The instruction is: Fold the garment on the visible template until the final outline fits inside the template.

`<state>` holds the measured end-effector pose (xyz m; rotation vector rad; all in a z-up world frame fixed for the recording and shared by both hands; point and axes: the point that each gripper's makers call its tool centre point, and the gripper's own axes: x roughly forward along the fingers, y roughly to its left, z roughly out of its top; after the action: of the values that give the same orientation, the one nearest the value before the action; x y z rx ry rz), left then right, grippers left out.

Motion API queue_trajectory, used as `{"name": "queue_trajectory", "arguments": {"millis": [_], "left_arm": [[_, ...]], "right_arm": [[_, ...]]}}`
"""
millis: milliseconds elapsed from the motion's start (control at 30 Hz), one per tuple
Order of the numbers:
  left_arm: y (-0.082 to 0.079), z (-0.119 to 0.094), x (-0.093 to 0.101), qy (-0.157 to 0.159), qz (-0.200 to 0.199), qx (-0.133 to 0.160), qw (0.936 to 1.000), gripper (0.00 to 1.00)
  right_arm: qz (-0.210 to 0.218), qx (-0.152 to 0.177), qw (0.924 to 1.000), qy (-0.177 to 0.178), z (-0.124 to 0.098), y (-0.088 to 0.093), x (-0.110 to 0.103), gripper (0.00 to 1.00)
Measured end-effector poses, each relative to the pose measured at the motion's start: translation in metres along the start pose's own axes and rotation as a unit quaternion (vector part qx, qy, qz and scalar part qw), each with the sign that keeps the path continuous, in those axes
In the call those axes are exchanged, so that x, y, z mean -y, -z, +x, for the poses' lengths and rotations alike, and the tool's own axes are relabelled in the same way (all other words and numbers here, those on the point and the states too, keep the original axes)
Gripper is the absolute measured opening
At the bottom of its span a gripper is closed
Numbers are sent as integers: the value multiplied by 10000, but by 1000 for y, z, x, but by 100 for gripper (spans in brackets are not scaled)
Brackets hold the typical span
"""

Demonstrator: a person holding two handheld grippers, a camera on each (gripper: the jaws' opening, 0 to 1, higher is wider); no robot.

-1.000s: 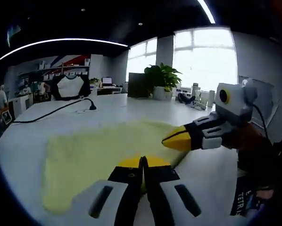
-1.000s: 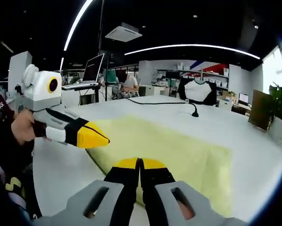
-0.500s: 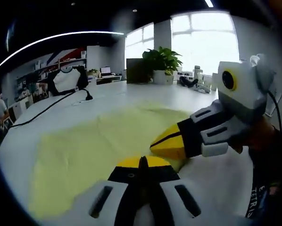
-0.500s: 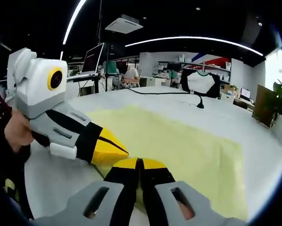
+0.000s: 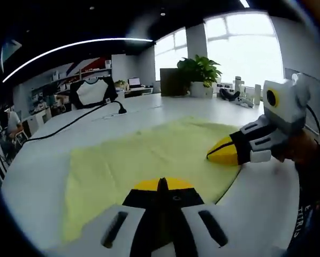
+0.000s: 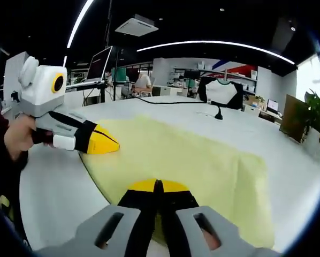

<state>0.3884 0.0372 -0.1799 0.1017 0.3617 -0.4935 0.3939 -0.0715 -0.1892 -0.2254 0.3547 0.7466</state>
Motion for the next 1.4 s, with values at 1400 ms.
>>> {"name": "queue_trajectory", "arguments": {"millis": [1400], "left_arm": [[14,-47,-73,-1212,51,84,9926,1]], "right_arm": [[-444,527,9831,1697,-70,3,85,0]]}}
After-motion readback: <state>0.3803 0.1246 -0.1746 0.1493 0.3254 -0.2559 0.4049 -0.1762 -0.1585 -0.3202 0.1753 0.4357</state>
